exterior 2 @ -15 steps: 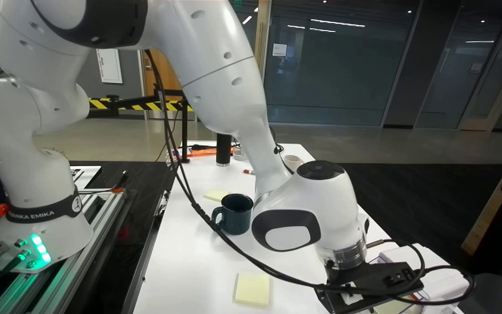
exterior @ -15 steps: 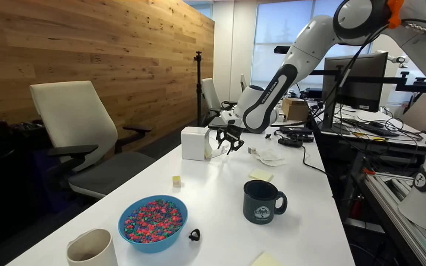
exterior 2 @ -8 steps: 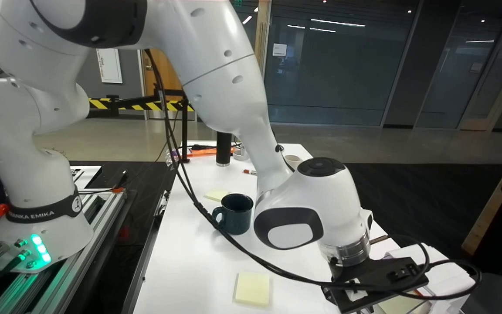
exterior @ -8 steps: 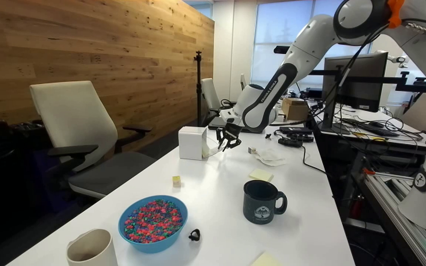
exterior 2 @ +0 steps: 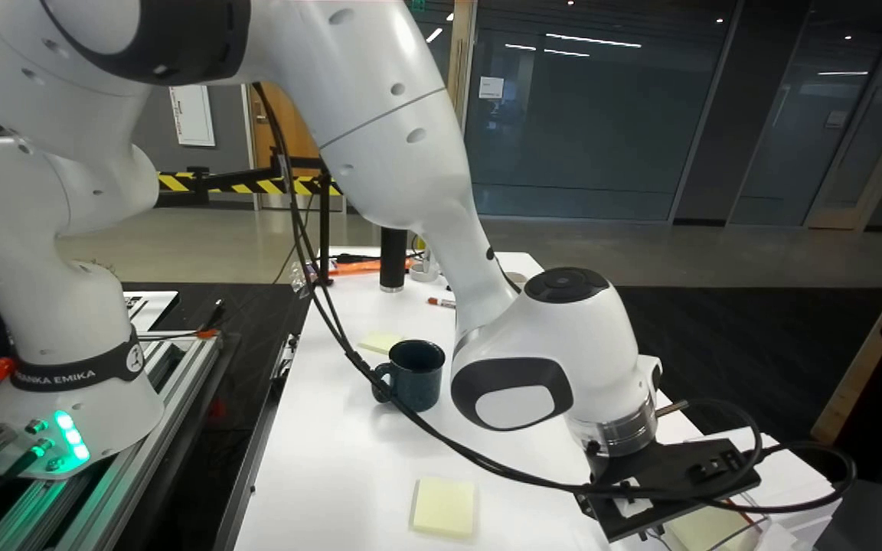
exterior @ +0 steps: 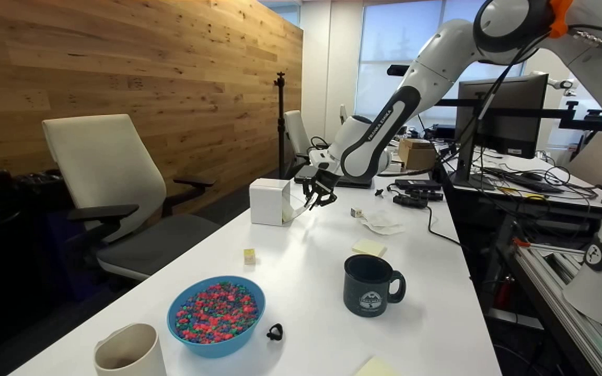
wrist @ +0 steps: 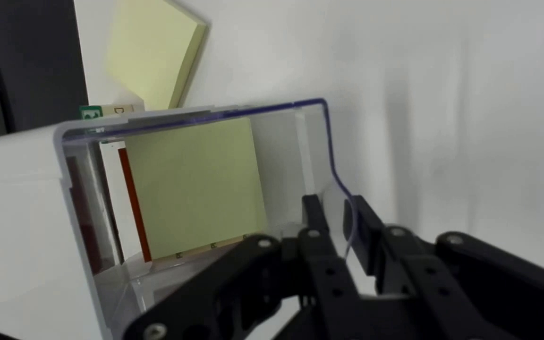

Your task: Open the white box then close it.

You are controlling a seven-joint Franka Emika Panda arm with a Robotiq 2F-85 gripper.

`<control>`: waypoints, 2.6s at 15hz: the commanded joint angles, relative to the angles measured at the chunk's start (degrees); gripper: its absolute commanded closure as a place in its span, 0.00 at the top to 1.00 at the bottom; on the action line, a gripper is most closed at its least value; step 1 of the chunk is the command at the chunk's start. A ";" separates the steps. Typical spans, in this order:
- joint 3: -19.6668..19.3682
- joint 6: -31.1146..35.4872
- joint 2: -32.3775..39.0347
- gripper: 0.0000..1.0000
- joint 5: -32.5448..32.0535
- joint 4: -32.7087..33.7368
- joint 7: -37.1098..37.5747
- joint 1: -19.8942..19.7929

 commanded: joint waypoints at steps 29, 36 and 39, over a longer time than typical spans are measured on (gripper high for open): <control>25.99 -1.89 -4.14 0.02 -1.40 -9.38 -4.40 -25.68; 38.34 -4.23 -6.19 0.60 -0.72 -14.30 -6.67 -37.63; 43.67 -5.88 -6.97 0.81 -0.27 -16.24 -7.80 -42.87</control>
